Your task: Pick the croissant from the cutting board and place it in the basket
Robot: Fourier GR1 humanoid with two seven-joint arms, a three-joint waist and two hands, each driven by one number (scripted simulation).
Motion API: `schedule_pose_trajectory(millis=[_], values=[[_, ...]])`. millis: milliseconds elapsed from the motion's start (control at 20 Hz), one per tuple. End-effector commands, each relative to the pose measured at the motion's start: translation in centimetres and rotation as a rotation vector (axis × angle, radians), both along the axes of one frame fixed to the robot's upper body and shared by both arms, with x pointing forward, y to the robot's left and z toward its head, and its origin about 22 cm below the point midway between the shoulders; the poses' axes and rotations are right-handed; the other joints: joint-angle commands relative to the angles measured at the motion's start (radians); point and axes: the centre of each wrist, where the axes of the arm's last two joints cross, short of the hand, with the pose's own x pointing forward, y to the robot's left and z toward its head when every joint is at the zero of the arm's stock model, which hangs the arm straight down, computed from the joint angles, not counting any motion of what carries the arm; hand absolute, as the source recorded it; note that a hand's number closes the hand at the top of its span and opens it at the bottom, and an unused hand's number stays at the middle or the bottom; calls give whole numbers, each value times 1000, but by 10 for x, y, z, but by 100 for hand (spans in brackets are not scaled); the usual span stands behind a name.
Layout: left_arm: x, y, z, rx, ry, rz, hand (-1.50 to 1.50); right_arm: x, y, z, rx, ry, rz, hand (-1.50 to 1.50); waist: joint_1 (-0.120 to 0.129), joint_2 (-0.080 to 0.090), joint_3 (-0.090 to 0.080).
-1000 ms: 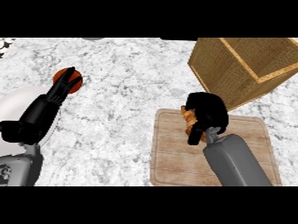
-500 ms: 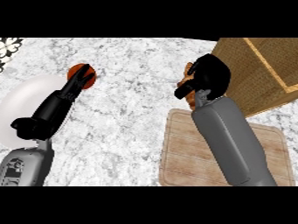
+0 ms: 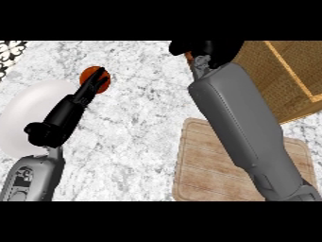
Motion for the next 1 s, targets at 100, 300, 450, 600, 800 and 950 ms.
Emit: schedule_pose_trajectory(millis=[100,300,450,600,800,950], values=[[5,4,1,5,-8,28,0,5,27,41,169,-129,-193,150,-13,0,-1],[2,-3,-5,-9,19,20,0,13,35,61,130,-110,-275,150,-33,-8,-2],[8,9,-2,8,14,59,0,22,37,71,90,-82,-320,150,-50,-6,-2],[-2,11,-12,1,18,40,0,33,32,70,95,-98,-355,150,-48,0,-1],[-6,16,-12,8,9,75,0,42,24,68,100,-115,-417,150,-69,-5,0],[-2,14,-7,4,1,62,0,54,-1,84,92,-148,-472,150,-76,1,1]])
